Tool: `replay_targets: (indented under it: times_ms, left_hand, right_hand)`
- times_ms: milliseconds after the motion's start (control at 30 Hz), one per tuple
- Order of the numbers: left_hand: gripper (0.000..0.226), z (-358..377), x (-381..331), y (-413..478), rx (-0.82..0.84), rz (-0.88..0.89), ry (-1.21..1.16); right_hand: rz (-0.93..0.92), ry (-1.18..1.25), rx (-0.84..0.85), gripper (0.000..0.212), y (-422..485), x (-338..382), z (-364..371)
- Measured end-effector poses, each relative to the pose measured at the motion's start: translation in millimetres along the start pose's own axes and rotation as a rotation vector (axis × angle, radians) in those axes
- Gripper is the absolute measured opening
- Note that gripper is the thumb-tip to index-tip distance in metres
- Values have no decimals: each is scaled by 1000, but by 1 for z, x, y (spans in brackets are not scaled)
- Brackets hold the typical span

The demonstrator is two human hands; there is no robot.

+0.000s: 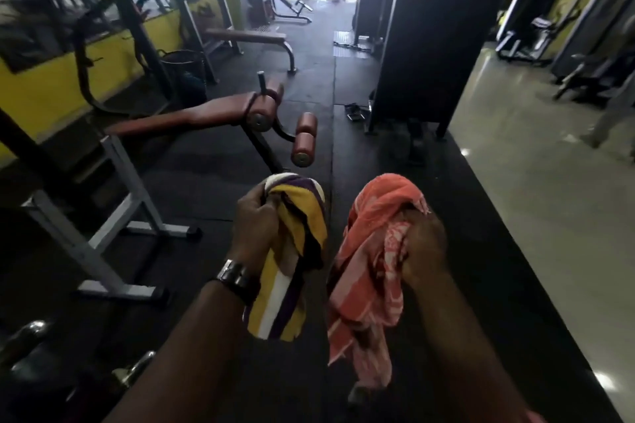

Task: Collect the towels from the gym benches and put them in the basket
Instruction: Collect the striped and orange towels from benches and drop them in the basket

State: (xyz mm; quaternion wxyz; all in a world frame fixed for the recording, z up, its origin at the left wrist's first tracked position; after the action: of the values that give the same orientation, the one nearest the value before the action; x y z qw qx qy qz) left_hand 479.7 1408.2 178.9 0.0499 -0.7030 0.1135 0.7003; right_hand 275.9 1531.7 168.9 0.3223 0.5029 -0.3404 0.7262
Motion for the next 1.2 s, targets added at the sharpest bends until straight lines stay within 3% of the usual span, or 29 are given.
replay_targets:
  times_ms: [100, 233, 433, 567, 667, 900, 1067, 1200]
  left_hand:
    - [34, 31, 2, 74, -65, -35, -3]
    - [33, 73, 5, 157, -148, -38, -8]
    - [14, 123, 17, 269, -196, -52, 8]
    - [6, 151, 36, 364, -246, -70, 4]
    - [10, 166, 52, 438, -291, -94, -14]
    - [25, 229, 57, 647, -246, -100, -59]
    - [14, 289, 58, 768, -192, -71, -47]
    - [18, 334, 70, 852, -214, -47, -69]
  right_hand:
    - [54, 153, 31, 19, 75, -1, 36]
    - [45, 97, 108, 16, 176, 12, 78]
    - [94, 75, 119, 15, 302, 20, 129]
    - [79, 96, 124, 22, 394, 15, 169]
    - [53, 83, 116, 19, 464, 12, 200]
    - [18, 48, 76, 20, 651, 31, 287]
    - [15, 2, 1, 20, 775, 48, 322]
    - [9, 34, 25, 21, 866, 49, 349]
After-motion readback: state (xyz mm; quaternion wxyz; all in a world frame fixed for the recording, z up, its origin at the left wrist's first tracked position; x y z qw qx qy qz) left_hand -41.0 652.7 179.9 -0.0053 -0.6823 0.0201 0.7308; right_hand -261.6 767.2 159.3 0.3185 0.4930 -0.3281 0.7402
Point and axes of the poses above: each hand's wrist, its own y-axis towards the middle knuckle, its own z-axis out of the palm, x = y × z, the point moved 2 cm from there along y, towards the middle knuckle, and after that the axes turned 1 degree about -x, right-handed, at the moved point
